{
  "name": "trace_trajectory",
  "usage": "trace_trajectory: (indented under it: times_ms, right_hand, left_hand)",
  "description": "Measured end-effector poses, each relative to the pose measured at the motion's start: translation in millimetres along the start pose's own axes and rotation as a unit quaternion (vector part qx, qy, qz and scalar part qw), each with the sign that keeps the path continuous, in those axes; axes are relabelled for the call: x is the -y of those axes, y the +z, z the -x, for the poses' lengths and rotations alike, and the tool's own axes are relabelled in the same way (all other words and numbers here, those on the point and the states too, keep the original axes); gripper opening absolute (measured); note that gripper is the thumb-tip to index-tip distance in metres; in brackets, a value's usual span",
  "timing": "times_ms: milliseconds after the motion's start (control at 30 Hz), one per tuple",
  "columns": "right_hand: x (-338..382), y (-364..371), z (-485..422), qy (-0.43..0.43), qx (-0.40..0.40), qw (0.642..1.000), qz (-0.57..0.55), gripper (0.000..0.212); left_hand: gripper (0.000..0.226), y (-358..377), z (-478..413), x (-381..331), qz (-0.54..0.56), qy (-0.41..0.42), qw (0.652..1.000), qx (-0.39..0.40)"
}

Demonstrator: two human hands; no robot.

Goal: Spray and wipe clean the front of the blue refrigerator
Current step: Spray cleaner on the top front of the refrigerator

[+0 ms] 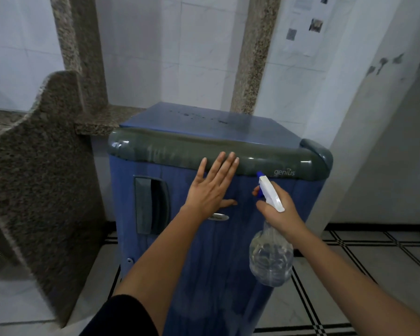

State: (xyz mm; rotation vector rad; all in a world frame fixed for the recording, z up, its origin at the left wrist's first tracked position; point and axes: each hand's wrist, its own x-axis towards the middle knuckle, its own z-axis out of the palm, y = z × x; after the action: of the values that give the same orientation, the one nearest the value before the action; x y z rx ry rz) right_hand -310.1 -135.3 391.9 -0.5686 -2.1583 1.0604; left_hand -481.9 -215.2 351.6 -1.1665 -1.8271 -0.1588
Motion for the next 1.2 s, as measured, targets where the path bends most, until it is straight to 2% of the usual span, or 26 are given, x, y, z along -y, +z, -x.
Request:
trace_trajectory:
  times_ms: [133,300,500,667,767,867,1000,1200]
  right_hand:
    - [-7.3,-0.5,-2.2,0.016,-0.036,0.999,-0.013,0.012]
    - [-13.2,-8.8,0.5,0.028,-0.037,0.999,-0.012,0.02]
    - [-28.5,-6.1,4.6,0.062,-0.131,0.989,-0.038,0.016]
    - [-42.2,-13.2,11.7,0.075,-0.142,0.986,-0.053,0.02]
    - [-46.6,-17.2,11.8,0.085,-0.165,0.98,-0.073,0.019]
    - [-54.4,-28.6,19.9,0.092,-0.148,0.98,-0.095,0.017]
    - [-78.1,-56.6,47.5,0.114,-0.14,0.977,-0.115,0.036]
    - [-135.9,-99.6,103.7,0.159,-0.178,0.964,-0.12,0.005]
  left_hand:
    - [0.111,9.2,-4.1,1.8,-0.027,0.013,0.999,-0.028]
    - [0.103,17.0,-3.3,0.5,-0.034,0.028,0.997,-0.069]
    - [0.095,22.5,-2.2,-10.2,-0.044,0.03,0.992,-0.114]
    - [0.084,22.1,-14.1,-38.5,-0.05,0.061,0.989,-0.123]
    - [0.086,21.2,-21.2,-57.0,-0.046,0.052,0.991,-0.114]
    - [0.086,20.3,-22.1,-66.9,-0.028,0.028,0.994,-0.101]
    - [0.083,15.7,-16.8,-97.7,0.018,0.05,0.996,-0.075]
    - [0.078,13.3,8.1,-189.8,0.16,0.05,0.985,0.034]
